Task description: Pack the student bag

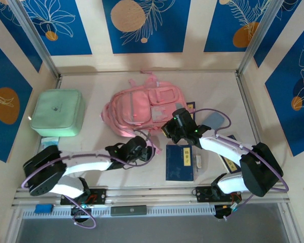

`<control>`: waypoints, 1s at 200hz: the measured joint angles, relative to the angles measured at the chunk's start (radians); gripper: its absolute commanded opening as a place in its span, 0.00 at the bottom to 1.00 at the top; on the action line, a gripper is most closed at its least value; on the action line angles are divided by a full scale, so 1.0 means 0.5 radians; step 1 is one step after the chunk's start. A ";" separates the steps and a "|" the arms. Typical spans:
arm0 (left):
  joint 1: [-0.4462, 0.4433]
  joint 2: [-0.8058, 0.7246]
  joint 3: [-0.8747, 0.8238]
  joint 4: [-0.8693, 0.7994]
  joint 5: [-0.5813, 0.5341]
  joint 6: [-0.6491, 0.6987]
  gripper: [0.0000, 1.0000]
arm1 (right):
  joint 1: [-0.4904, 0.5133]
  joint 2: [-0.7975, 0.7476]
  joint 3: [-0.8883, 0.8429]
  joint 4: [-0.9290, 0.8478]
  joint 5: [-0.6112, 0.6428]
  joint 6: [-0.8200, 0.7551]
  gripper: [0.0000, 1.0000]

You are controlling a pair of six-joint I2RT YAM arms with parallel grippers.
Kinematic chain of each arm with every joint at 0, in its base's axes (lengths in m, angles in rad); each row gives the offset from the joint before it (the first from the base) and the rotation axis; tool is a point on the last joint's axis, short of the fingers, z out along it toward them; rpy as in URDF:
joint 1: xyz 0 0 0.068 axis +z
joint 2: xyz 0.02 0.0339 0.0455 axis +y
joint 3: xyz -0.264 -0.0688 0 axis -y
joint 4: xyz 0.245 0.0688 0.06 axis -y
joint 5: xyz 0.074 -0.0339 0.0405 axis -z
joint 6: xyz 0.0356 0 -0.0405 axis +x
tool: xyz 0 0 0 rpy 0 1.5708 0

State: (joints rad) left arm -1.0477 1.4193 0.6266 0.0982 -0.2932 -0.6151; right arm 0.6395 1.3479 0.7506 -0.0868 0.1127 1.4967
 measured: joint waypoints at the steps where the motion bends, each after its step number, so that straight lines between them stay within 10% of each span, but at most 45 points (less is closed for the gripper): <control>1: 0.000 0.005 0.002 0.002 -0.005 0.000 0.62 | 0.000 0.000 0.000 -0.001 0.001 0.000 0.00; 75: 0.013 0.369 0.210 0.178 -0.284 0.047 0.52 | 0.000 -0.008 0.002 -0.022 0.002 -0.002 0.00; 162: 0.063 0.482 0.268 0.254 -0.364 0.096 0.00 | 0.000 -0.008 0.002 -0.021 0.003 -0.008 0.00; 200: 0.063 0.452 0.217 0.312 -0.330 0.117 0.00 | 0.000 -0.008 0.002 -0.022 0.003 -0.034 0.00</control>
State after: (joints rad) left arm -1.0164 1.6451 0.7349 0.2543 -0.4580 -0.5568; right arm 0.6395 1.3437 0.7513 -0.0978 0.1143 1.4799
